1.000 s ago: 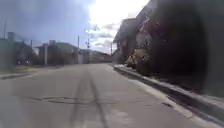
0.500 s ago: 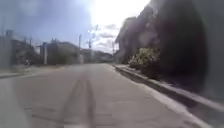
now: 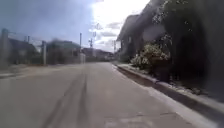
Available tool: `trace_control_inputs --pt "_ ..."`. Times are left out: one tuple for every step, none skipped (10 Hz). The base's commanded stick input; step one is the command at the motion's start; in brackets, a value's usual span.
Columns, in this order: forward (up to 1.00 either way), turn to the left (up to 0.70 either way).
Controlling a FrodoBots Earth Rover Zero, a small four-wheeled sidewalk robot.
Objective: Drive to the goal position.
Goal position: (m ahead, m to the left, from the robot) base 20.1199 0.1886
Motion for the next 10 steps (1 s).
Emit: trace_control_inputs --pt "1.0 0.0" --pt "1.0 0.0" --pt "1.0 0.0" --pt "1.0 0.0" --pt "1.0 0.0" --pt "1.0 0.0" --pt "1.0 0.0" --pt "1.0 0.0" --pt "1.0 0.0" --pt "1.0 0.0"
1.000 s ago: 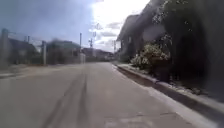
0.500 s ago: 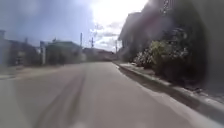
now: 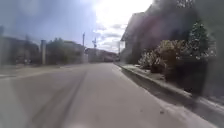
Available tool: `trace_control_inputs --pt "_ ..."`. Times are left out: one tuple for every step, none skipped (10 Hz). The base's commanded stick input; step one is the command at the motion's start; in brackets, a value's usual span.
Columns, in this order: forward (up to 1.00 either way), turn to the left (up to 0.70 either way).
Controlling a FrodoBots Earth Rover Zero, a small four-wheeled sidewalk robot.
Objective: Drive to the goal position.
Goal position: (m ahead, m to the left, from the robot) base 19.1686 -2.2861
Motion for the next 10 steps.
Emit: trace_control_inputs --pt "1.0 0.0" --pt "1.0 0.0" --pt "1.0 0.0" --pt "1.0 0.0" --pt "1.0 0.0" --pt "1.0 0.0" --pt "1.0 0.0" --pt "1.0 0.0" --pt "1.0 0.0" --pt "1.0 0.0"
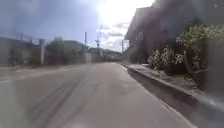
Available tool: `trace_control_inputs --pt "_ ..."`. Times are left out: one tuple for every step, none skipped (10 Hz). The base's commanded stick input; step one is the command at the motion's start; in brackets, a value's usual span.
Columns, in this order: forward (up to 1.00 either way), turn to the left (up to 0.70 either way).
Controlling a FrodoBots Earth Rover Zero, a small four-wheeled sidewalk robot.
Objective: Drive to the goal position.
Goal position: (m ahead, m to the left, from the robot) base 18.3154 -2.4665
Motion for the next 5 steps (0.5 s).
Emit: trace_control_inputs --pt "1.0 0.0" --pt "1.0 0.0" --pt "1.0 0.0" --pt "1.0 0.0" --pt "1.0 0.0"
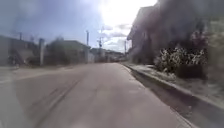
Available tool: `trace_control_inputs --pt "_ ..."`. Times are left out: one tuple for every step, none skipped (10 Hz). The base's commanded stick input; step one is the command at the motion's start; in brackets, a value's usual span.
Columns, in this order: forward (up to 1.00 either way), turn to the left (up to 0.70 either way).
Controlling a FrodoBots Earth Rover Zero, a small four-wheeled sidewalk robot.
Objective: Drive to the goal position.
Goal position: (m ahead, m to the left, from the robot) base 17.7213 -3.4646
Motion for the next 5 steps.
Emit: trace_control_inputs --pt "1.0 0.0" --pt "1.0 0.0" --pt "1.0 0.0" --pt "1.0 0.0" --pt "1.0 0.0"
